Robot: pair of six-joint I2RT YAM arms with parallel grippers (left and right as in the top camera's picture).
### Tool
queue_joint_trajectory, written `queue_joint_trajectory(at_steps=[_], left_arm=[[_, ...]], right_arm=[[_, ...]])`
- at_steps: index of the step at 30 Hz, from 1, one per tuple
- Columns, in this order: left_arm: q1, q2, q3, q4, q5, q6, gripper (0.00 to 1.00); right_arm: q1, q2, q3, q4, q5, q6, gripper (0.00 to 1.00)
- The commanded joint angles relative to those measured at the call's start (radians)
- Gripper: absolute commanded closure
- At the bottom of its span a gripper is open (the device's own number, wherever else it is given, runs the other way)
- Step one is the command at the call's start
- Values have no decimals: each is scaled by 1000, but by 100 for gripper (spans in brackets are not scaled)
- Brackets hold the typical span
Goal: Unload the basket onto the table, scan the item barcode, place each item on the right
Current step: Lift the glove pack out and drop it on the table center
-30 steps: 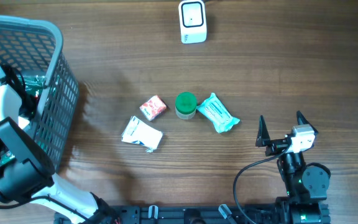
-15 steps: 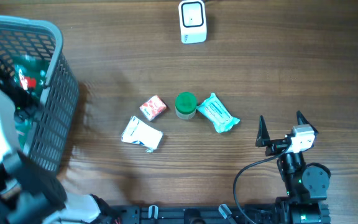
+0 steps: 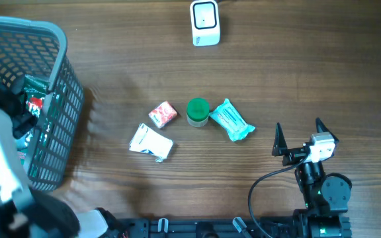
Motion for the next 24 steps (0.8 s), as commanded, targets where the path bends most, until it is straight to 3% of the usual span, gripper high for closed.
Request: queue_joint_trajectory(at_steps=[1, 11, 13, 15, 16, 20, 24], left_arm=[[-1, 192, 3, 17, -22, -53, 0], [-3, 442, 1, 90, -39, -48, 0], [-13, 487, -3, 90, -40, -15, 32], [-21, 526, -5, 89, -40, 15, 88], [-23, 539, -5, 87, -39, 29, 96], [-24, 529, -1, 75, -49, 41, 96], [-18, 385, 77, 68, -55, 195, 96]], right_arm=[[4, -6, -1, 6, -15, -15, 0], [4, -6, -1, 5, -15, -15, 0], [4, -6, -1, 6, -15, -15, 0], [4, -5, -1, 5, -15, -16, 0], [4, -5, -1, 5, -15, -15, 0], [4, -5, -1, 5, -15, -15, 0], [4, -5, -1, 6, -15, -15, 0]])
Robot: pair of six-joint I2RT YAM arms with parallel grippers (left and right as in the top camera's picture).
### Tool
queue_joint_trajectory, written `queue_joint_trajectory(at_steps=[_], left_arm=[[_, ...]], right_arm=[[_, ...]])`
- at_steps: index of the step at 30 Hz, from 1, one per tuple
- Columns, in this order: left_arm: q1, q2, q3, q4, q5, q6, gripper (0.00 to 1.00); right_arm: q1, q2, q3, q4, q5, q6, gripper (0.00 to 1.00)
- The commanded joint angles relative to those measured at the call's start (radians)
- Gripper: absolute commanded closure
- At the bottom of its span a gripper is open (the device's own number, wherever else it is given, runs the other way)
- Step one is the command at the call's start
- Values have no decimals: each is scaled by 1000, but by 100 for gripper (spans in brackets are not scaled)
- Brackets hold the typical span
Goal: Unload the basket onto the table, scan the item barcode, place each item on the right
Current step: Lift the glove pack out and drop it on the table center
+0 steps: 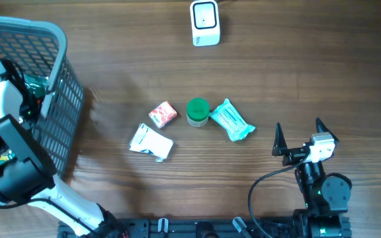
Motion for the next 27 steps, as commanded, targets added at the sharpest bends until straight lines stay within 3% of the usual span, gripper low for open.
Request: queue_joint_trajectory(at_steps=[1, 9, 12, 16, 18, 20, 23, 25, 27], left_arm=[[4, -120, 47, -23, 19, 148, 96], [2, -513, 56, -50, 57, 148, 96], [2, -605, 56, -37, 173, 165, 96], [-35, -745, 56, 13, 464, 257, 96], [-139, -771, 56, 7, 529, 320, 96], [-349, -763, 56, -1, 477, 431, 96], [-687, -700, 55, -136, 137, 487, 96], [-871, -633, 39, -224, -6, 487, 96], [-1015, -555, 10, -256, -58, 487, 96]], right_arm=[[4, -5, -1, 6, -15, -12, 0], [4, -5, -1, 5, -15, -12, 0], [4, -5, -1, 5, -15, -12, 0], [4, -5, -1, 5, -15, -12, 0], [4, -5, -1, 5, -15, -12, 0], [4, -5, -1, 5, -15, -12, 0], [4, -5, -1, 5, -15, -12, 0], [4, -5, -1, 5, -15, -12, 0], [4, -5, -1, 6, -15, -12, 0]])
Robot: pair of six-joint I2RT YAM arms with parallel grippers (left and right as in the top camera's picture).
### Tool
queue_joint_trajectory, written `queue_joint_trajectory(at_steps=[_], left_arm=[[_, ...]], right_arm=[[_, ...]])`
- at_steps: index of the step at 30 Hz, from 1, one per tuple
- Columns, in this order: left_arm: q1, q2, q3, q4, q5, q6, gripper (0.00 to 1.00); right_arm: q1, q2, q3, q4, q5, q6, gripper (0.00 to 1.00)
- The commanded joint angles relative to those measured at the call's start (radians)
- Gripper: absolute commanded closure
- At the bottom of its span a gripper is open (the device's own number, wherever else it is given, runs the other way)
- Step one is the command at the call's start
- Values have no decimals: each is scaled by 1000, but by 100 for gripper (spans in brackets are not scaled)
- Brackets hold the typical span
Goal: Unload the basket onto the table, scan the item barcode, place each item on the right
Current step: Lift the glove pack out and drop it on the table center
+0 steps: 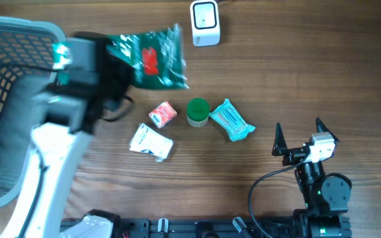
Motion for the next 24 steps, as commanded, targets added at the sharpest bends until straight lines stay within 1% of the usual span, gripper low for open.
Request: queue_joint_trajectory(at_steps=[1, 4, 7, 10, 12, 13, 14, 15, 16, 17, 20, 21, 22, 23, 24], left_arm=[[-226, 127, -54, -27, -204, 35, 96], [-346, 241, -98, 6, -209, 24, 96], [-432, 340, -143, 33, -209, 3, 96], [-494, 382, -187, 78, -211, 1, 96], [-509, 371, -185, 79, -245, 7, 96], [-510, 359, -184, 79, -267, 13, 88], [-510, 340, -182, 78, -293, 13, 69], [-509, 305, -177, 78, -327, 22, 42], [-510, 268, -164, 82, -367, 50, 9], [-509, 219, -133, 82, -446, 92, 0], [-499, 125, -52, 83, -682, 127, 0], [-490, 86, -16, 100, -790, 150, 0], [-478, 51, 10, 133, -869, 191, 0], [-462, 13, 37, 196, -944, 263, 0], [-441, -20, 53, 253, -981, 303, 0]], right_arm=[[4, -5, -1, 5, -13, -11, 0], [4, -5, -1, 5, -13, -11, 0], [4, -5, -1, 5, -13, -11, 0], [4, -5, -1, 6, -13, -11, 0], [4, -5, -1, 6, -13, -11, 0], [4, -5, -1, 5, -13, -11, 0], [4, -5, -1, 5, -13, -12, 0], [4, -5, -1, 5, -13, -11, 0], [4, -5, -1, 6, -13, -11, 0], [4, -5, -1, 5, -13, -11, 0], [4, -5, -1, 5, -13, -11, 0], [4, -5, -1, 5, -13, -12, 0], [4, -5, -1, 6, -13, -11, 0], [4, -5, -1, 5, -13, -11, 0], [4, -5, -1, 5, -13, -11, 0]])
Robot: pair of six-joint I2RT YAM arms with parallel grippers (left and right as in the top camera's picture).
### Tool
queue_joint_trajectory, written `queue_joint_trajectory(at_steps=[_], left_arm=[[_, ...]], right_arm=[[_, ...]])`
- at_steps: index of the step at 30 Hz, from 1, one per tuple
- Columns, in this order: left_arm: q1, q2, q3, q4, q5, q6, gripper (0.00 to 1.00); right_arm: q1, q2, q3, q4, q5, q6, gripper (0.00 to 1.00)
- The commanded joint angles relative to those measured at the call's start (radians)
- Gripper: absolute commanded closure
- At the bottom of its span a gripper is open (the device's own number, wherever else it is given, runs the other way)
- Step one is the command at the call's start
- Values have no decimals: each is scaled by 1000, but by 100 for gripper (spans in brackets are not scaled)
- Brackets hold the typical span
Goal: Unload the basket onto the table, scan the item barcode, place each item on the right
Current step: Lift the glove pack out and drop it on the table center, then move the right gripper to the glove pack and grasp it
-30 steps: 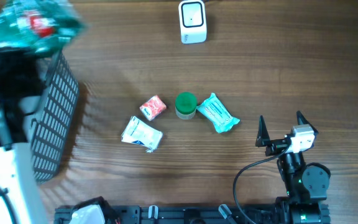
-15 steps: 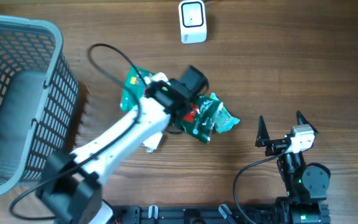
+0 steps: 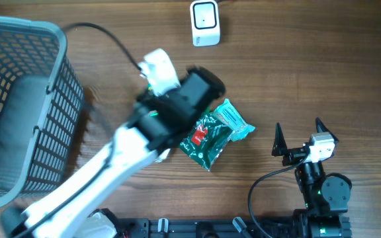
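My left arm reaches from the lower left to the table's middle. Its gripper (image 3: 202,121) is shut on the top edge of a green packet with a red label (image 3: 207,139), which hangs or rests low over the table; the fingers are mostly hidden under the wrist. The white barcode scanner (image 3: 205,23) stands at the far edge, well beyond the packet. My right gripper (image 3: 298,129) is open and empty at the lower right.
A teal packet (image 3: 237,120) lies just right of the green packet, partly under it. A grey mesh basket (image 3: 25,99) fills the left side. My left arm hides the small items near the middle.
My left gripper has carried the green packet from up near the scanner's left down to the table's middle, over the small items. The right arm has not moved.
My left gripper was first down inside the basket at the green packet. Then it held the packet up in the basket, then it had it out over the table left of the scanner, and now low at the centre.
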Motion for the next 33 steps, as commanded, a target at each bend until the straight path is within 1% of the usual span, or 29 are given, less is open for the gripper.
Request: queue_joint_trajectory(at_steps=[1, 3, 4, 5, 6, 7, 9, 11, 12, 15, 17, 19, 20, 21, 23, 24, 26, 28, 29, 32, 33], left_arm=[[79, -140, 80, 181, -320, 155, 0], [126, -215, 80, 330, -325, 183, 0], [148, -253, 80, 415, -325, 222, 0], [165, -285, 80, 528, -324, 340, 0], [175, -298, 80, 599, -324, 443, 0], [184, -310, 80, 694, -319, 610, 0], [192, -327, 80, 833, -314, 943, 0], [192, -336, 80, 850, -314, 1136, 0], [192, -338, 80, 841, -314, 1209, 0], [200, -365, 80, 865, -267, 1252, 0], [200, -409, 80, 866, -238, 1329, 0], [205, -457, 80, 851, -234, 1334, 0], [219, -502, 80, 837, -234, 1314, 0], [241, -542, 80, 819, -229, 1271, 0], [297, -614, 80, 742, -173, 1179, 0], [327, -648, 80, 681, -129, 1126, 0], [401, -726, 80, 522, 25, 1028, 0], [480, -793, 80, 414, 195, 948, 0], [546, -837, 80, 366, 305, 896, 0], [659, -892, 80, 349, 468, 864, 0], [681, -898, 80, 364, 487, 861, 0]], right_arm=[[4, -5, -1, 5, -12, -11, 0], [4, -5, -1, 6, -12, -12, 0], [4, -5, -1, 5, -12, -12, 0], [4, -5, -1, 5, -12, -12, 0], [4, -5, -1, 5, -12, -12, 0], [4, -5, -1, 5, -12, -11, 0], [4, -5, -1, 5, -12, -12, 0], [4, -5, -1, 6, -12, -12, 0], [4, -5, -1, 6, -12, -12, 1], [4, -5, -1, 5, -12, -12, 0], [4, -5, -1, 6, -12, -12, 0], [4, -5, -1, 6, -12, -11, 0], [4, -5, -1, 5, -12, -12, 0], [4, -5, -1, 5, -12, -12, 1], [4, -5, -1, 6, -12, -12, 0], [4, -5, -1, 6, -12, -12, 0], [4, -5, -1, 6, -12, -12, 0], [4, -5, -1, 5, -12, -12, 0], [4, -5, -1, 6, -12, -12, 0], [4, -5, -1, 6, -16, 10, 0], [4, -5, -1, 6, -32, 119, 0]])
